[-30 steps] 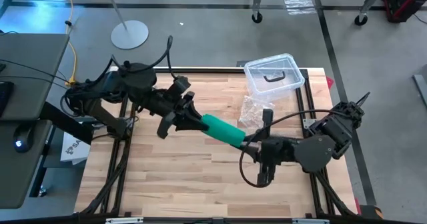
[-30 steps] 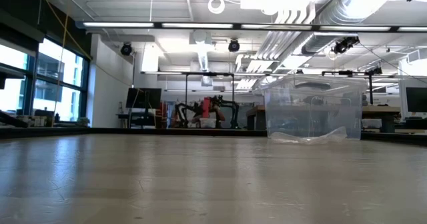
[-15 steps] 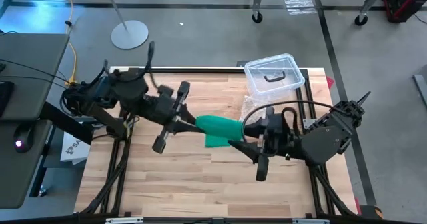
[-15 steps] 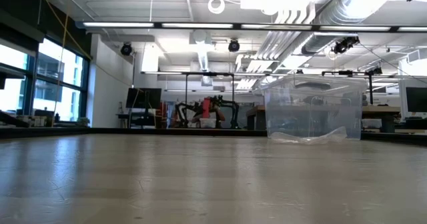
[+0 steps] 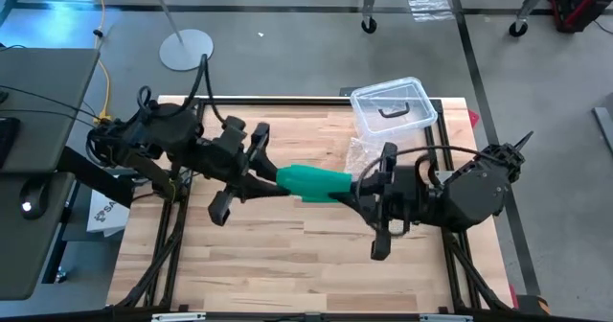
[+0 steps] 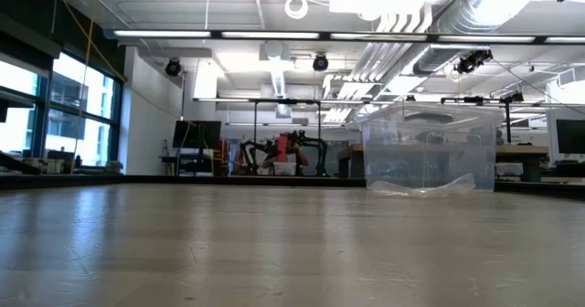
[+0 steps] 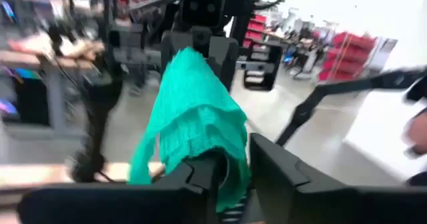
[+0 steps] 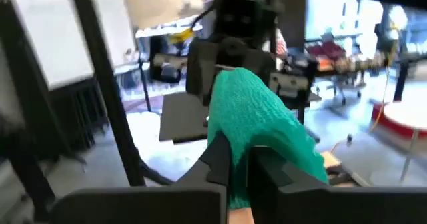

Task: Roll bandage
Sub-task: Roll the green bandage

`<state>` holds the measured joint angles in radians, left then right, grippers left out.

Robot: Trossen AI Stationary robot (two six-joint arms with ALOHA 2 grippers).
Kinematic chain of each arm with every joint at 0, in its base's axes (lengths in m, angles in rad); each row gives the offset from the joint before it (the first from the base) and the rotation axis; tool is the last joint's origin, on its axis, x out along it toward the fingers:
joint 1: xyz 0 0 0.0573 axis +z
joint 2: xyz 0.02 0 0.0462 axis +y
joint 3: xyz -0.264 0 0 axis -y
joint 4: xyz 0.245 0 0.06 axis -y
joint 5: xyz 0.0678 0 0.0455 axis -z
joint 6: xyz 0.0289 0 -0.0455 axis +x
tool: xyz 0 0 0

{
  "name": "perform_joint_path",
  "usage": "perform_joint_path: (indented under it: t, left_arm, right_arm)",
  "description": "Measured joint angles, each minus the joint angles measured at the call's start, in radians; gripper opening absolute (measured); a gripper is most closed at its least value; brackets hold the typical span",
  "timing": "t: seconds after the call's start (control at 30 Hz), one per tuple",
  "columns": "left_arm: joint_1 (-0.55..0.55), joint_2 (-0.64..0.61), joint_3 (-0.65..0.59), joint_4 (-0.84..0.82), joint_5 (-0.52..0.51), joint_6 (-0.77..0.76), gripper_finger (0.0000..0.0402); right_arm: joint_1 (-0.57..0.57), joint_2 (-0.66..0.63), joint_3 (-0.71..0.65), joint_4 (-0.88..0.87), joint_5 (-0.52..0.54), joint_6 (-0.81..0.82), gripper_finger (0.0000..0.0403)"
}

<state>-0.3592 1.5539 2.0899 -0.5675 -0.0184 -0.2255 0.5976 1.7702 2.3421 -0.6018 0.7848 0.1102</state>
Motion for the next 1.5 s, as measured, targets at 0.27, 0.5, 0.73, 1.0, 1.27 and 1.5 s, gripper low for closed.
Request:
perform_joint_path:
  t: [0.27,0.5,0.73,1.0,1.27,1.5]
  left_arm:
    - [0.004,-0.010,-0.001,0.002,0.034,-0.201,0.0072]
    - [0.004,-0.012,-0.003,0.032,0.002,-0.330,0.0015]
    - [0.012,-0.015,-0.003,0.066,-0.024,-0.560,0.0014]
    - [0.033,-0.033,-0.002,0.069,-0.006,-0.656,0.0012]
    - [0.073,-0.034,-0.001,0.065,0.071,-0.720,0.0017]
    - [0.078,-0.028,-0.001,0.071,0.094,-0.724,0.0022]
  right_arm:
    - [0.000,-0.003,0.000,-0.034,-0.073,-0.120,0.0059]
    - [0.003,-0.026,0.000,-0.132,-0.108,-0.024,0.0152]
    - [0.087,-0.042,0.000,-0.194,-0.020,-0.262,0.0200]
    - [0.163,-0.041,-0.001,-0.342,0.201,-0.243,0.0201]
    - [0.111,-0.026,-0.001,-0.287,0.235,-0.139,0.0201]
    - [0.050,-0.023,-0.001,-0.180,0.201,-0.304,0.0162]
